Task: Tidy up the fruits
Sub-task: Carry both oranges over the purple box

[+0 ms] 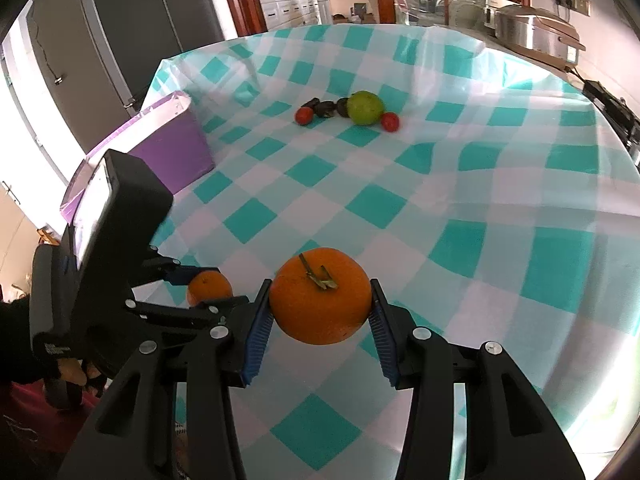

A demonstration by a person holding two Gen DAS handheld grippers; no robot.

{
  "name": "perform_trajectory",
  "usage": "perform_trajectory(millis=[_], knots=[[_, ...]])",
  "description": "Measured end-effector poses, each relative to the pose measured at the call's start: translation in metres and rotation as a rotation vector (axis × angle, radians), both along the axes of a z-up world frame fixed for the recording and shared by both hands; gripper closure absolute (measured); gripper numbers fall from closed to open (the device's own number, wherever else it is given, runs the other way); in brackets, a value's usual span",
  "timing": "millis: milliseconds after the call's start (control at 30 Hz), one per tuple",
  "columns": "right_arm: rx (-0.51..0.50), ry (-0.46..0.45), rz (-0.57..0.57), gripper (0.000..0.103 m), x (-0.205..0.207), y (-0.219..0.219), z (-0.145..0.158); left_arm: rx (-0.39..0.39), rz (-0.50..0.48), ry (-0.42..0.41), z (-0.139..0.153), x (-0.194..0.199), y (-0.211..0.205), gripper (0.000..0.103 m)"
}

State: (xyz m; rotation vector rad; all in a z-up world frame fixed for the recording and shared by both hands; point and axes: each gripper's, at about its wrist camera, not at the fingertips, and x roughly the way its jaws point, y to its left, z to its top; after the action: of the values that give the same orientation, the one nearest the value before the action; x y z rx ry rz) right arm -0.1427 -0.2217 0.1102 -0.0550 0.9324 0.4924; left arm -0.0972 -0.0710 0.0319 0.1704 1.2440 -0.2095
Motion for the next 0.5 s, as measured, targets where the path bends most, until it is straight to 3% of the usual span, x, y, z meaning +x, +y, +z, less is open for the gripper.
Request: perform_trajectory(millis=[267, 500], knots=[[-0.021, 0.009, 0.041, 0.058, -0.005, 0.027, -0.003, -0.057, 0.069, -0.029, 0.017, -0.004, 0.033, 0.062], [-0.059, -0.006, -0.003, 0.058, 0.005, 0.036, 0.007, -0.184, 0.09, -0.105, 0.044, 0.022, 0.046, 0.062]])
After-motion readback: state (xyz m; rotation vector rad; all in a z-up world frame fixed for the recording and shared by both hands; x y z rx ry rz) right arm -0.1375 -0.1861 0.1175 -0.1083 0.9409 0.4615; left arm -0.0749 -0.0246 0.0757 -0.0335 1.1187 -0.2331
